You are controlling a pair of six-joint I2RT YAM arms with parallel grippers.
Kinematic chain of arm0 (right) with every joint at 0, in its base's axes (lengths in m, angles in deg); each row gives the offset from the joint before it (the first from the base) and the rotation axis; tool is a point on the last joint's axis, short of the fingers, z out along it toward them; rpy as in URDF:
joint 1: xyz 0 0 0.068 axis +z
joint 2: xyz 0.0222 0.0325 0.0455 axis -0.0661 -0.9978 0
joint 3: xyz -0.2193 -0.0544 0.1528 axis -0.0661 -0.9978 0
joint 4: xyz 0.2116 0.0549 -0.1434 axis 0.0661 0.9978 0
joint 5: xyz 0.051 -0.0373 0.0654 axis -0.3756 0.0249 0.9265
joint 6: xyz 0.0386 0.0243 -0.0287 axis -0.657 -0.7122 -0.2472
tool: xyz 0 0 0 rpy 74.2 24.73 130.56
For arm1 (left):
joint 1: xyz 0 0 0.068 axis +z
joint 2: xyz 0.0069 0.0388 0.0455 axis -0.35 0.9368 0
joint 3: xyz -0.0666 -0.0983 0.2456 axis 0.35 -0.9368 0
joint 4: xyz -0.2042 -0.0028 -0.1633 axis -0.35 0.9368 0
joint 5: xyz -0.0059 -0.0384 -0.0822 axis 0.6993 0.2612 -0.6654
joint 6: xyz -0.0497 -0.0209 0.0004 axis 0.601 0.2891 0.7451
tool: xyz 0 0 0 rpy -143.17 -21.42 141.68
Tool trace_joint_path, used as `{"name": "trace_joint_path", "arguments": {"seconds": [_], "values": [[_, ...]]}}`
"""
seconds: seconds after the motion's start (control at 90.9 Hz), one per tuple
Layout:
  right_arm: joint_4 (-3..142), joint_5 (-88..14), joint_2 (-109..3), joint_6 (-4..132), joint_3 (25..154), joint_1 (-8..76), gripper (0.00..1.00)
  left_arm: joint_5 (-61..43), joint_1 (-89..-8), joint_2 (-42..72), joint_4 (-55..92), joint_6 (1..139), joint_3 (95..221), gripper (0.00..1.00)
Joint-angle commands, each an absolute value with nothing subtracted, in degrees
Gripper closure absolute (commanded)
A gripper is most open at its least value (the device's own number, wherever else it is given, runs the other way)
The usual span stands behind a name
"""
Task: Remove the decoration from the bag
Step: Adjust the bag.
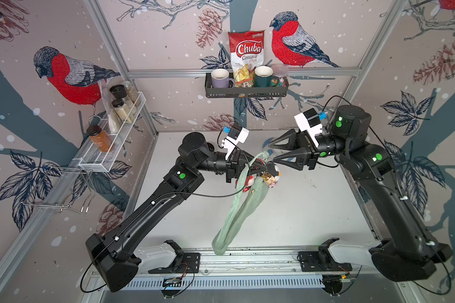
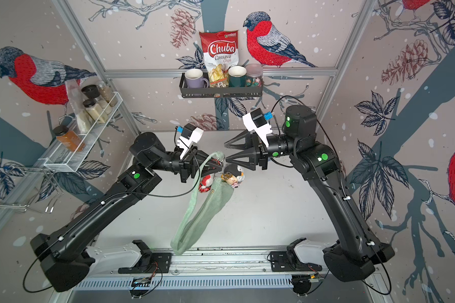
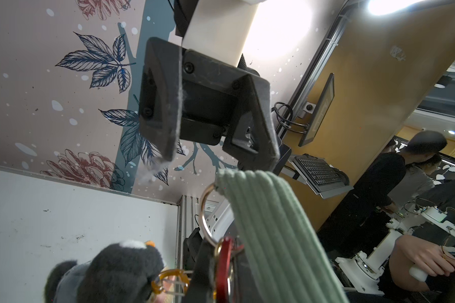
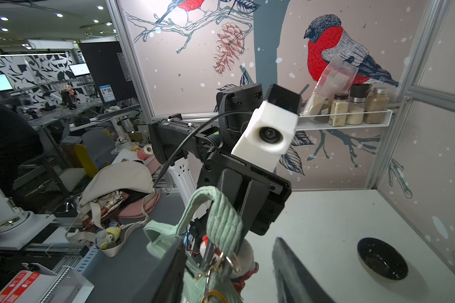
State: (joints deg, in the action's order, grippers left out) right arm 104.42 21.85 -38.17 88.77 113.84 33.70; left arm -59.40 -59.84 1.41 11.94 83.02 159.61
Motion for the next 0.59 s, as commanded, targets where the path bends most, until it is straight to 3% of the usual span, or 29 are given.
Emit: {"name": "trace_joint_path", "arguments": {"seconds": [0.0,0.275,0.396,0.583], "values": [[104.76,24.38,-37.29,90.36,112.38,34.76,0.52,-60.61,-59.95,1.79,9.32,82.36,159.71,0.99],[112.09,20.98,-38.31,97.36,113.14,37.51,0.51,-61.64,-60.56,3.14,8.18,82.51,159.99,0.99],[111.25,21.07,-37.59,97.21,112.44,37.67,0.64,-61.49,-60.61,3.57,7.71,82.69,159.97,0.99],[105.94,20.52,-35.26,93.56,109.60,38.15,1.00,-60.90,-60.56,3.77,6.98,82.89,159.76,0.99]]}}
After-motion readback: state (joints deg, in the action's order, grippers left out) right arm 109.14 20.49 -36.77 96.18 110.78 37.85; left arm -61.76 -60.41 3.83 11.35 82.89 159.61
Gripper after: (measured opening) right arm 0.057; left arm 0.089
